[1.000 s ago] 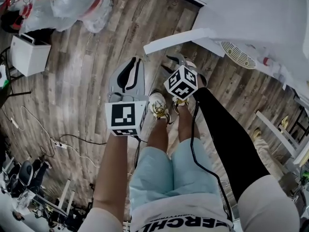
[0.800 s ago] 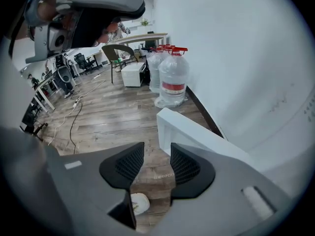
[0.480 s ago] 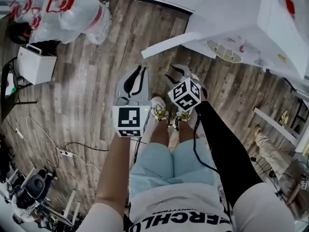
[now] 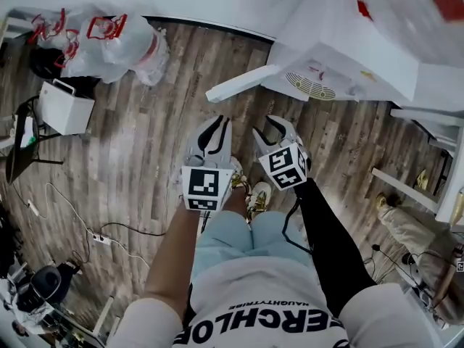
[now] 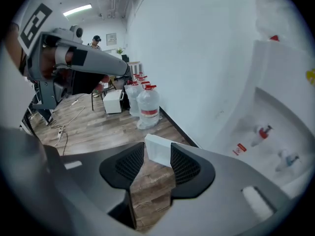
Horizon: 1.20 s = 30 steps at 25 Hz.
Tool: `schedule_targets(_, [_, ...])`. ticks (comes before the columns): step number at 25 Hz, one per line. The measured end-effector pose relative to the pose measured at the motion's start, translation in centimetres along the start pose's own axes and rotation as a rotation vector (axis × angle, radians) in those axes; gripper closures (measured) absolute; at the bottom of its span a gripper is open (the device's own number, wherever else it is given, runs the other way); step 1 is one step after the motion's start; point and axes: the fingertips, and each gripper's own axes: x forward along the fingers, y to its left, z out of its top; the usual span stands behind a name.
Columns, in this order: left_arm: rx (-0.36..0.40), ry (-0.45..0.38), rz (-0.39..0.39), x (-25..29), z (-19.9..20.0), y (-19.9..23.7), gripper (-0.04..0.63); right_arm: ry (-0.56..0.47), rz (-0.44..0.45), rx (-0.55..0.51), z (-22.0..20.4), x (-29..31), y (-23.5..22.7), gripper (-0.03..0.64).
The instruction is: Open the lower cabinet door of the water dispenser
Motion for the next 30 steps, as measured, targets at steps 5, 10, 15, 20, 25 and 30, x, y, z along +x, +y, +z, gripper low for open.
schedule_targets(5, [0.061,-0.015,-0.042,-1.9,2.5,-4.1,0.52,-0.041,-0.054,0.039,-1.0,-6.3,-1.4,0.448])
schedule_targets(10, [0.08,-0.017,-0.079,-3.5,4.1,-9.6,0.52,-0.137,-0.127,0.151,-1.1,-12.7,-2.7,0.448])
schedule_targets(15, [0.099,-0.034,-0.119,-5.2,6.2,-16.0,0.52,-0.202,-0.173,0.163,-1.8,-19.3,-3.2,0.448])
schedule_targets(20, [0.144,-0.054,-0.138,-7.6,8.0,-20.6,0.52,-0.262,-0.214,0.177,-2.4,-25.4,-3.9,0.448])
schedule_targets(25, [0.186,-0.073,-0.16,-9.6,9.1,-25.2,0.52,-0.337,-0.252,0.234,-4.0,-31.1,-4.7,0.448])
schedule_targets(30, [0.208,-0.108,-0.167,-12.2,10.5,-26.9,0.52,-0.405,-0.276,0.242,-4.8,-36.1,-3.5,0.448])
